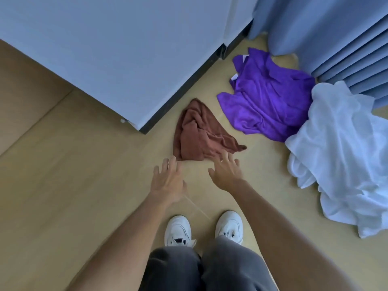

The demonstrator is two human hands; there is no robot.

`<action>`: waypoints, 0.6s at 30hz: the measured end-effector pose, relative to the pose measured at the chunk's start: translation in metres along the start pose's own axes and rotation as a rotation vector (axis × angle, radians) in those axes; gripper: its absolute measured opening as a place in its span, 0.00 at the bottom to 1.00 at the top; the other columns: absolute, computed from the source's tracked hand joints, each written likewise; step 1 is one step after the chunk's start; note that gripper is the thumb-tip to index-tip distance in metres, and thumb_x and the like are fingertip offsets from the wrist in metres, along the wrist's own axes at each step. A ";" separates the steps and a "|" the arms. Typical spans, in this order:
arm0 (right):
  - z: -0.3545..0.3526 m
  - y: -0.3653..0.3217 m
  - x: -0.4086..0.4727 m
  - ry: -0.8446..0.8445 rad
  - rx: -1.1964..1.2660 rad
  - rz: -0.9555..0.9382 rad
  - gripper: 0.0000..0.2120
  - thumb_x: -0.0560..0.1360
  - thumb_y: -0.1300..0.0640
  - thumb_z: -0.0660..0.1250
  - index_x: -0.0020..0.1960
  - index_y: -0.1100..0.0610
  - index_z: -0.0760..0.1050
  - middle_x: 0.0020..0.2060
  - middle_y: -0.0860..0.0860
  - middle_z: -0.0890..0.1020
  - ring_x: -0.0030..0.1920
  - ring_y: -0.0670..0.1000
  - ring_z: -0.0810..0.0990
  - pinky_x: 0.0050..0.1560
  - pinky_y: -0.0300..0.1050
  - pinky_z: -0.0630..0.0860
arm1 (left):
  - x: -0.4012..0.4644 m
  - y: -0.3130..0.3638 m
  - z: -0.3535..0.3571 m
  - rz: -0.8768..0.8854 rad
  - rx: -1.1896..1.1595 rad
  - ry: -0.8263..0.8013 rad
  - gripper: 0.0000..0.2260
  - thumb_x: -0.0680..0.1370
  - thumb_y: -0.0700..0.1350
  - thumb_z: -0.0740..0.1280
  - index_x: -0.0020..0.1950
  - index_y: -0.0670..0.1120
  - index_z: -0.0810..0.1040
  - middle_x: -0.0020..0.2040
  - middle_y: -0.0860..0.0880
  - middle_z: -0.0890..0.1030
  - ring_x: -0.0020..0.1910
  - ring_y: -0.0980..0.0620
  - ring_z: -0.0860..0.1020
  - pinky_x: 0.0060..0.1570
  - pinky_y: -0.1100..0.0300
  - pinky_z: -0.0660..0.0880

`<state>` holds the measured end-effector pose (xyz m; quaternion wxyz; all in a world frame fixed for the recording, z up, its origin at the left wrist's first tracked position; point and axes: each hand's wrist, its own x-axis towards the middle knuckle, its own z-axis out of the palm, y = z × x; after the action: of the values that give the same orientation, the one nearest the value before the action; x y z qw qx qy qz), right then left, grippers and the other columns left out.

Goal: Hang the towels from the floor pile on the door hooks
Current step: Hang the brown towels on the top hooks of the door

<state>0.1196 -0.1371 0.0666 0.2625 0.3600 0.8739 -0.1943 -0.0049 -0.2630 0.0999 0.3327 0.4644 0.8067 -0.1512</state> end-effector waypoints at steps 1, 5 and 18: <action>0.019 0.002 0.022 0.018 -0.009 -0.002 0.20 0.78 0.49 0.57 0.65 0.59 0.68 0.68 0.58 0.62 0.67 0.59 0.63 0.63 0.54 0.62 | 0.018 -0.005 0.017 -0.004 0.004 0.008 0.22 0.78 0.48 0.58 0.71 0.46 0.61 0.72 0.47 0.59 0.70 0.47 0.59 0.66 0.48 0.61; 0.089 0.003 0.100 0.136 -0.046 0.002 0.19 0.75 0.48 0.64 0.57 0.62 0.75 0.68 0.59 0.65 0.68 0.61 0.63 0.64 0.58 0.64 | 0.082 -0.018 0.073 -0.023 0.032 0.031 0.22 0.78 0.48 0.58 0.70 0.45 0.61 0.71 0.46 0.59 0.70 0.46 0.59 0.66 0.47 0.60; -0.001 -0.021 0.024 0.325 -0.025 -0.111 0.11 0.66 0.59 0.58 0.43 0.61 0.76 0.52 0.58 0.77 0.52 0.60 0.74 0.46 0.53 0.74 | 0.001 -0.003 0.004 -0.044 -0.024 -0.037 0.20 0.79 0.47 0.57 0.70 0.45 0.61 0.72 0.45 0.58 0.71 0.45 0.58 0.67 0.48 0.61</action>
<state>0.0896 -0.1373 0.0560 0.1110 0.3348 0.9257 -0.1369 -0.0066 -0.2664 0.0955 0.3498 0.4395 0.8123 -0.1573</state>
